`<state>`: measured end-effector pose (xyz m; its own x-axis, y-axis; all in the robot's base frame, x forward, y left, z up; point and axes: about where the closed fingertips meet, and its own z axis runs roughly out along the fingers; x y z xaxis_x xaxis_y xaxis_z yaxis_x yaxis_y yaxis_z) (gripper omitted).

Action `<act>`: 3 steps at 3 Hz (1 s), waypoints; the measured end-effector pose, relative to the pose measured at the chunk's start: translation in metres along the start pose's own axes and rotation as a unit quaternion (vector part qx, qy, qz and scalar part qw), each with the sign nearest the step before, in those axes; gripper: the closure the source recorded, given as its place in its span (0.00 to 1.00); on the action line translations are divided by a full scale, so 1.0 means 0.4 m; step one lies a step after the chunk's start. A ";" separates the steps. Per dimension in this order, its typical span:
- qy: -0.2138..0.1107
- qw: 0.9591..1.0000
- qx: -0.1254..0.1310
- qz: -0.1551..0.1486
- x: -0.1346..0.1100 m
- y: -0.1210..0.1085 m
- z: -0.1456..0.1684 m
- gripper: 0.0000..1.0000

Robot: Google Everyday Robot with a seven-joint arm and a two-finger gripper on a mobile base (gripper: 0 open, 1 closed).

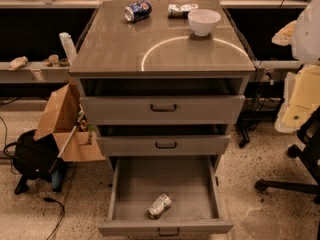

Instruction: Pick 7up can from bottom drawer and place on counter

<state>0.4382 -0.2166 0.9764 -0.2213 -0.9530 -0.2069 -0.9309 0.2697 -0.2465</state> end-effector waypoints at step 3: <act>-0.033 0.999 0.000 -0.043 -0.023 -0.001 -0.008 0.00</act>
Offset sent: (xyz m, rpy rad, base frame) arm 0.0007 0.0024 0.0011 0.0194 -0.0058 0.0371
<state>0.4394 -0.2084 0.9815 -0.1211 -0.9615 -0.2468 -0.9454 0.1875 -0.2666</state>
